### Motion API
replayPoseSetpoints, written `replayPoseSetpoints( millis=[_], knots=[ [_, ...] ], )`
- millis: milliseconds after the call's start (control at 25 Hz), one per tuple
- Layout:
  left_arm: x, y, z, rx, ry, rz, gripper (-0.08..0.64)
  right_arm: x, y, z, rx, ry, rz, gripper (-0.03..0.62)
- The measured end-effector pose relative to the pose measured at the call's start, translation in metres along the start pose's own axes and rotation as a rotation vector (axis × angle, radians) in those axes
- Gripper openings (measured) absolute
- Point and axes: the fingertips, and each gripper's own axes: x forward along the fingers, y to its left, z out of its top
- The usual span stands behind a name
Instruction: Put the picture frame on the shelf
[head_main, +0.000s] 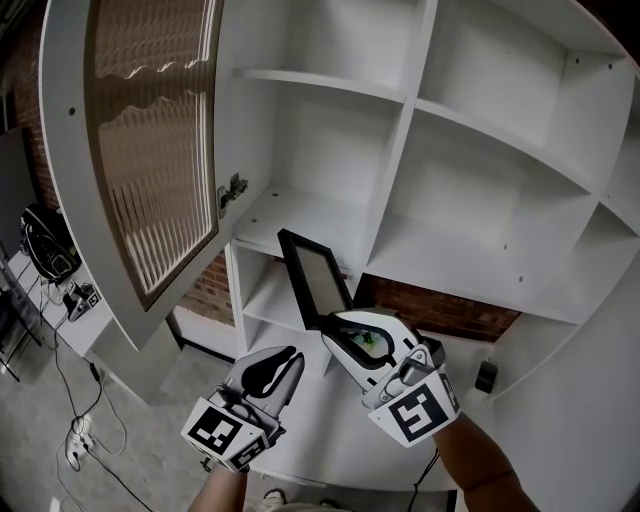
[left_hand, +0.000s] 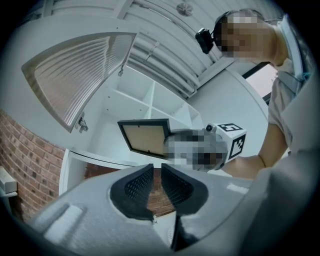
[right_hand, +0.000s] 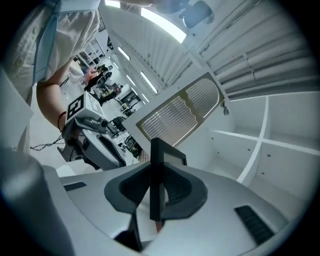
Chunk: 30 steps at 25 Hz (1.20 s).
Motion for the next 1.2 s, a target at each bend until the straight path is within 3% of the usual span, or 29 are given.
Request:
replayPoseSetpoints(
  millis=[440,1200],
  knots=[
    [0.027,0.028,0.01,0.057,-0.012,0.01,0.054,0.029,-0.013,-0.019,-0.168,0.111,0.055,0.084],
    [0.051,0.066,-0.001,0.04,-0.012,0.001,0.054,0.088,-0.035,-0.076,-0.182,0.295,0.096,0.083]
  ],
)
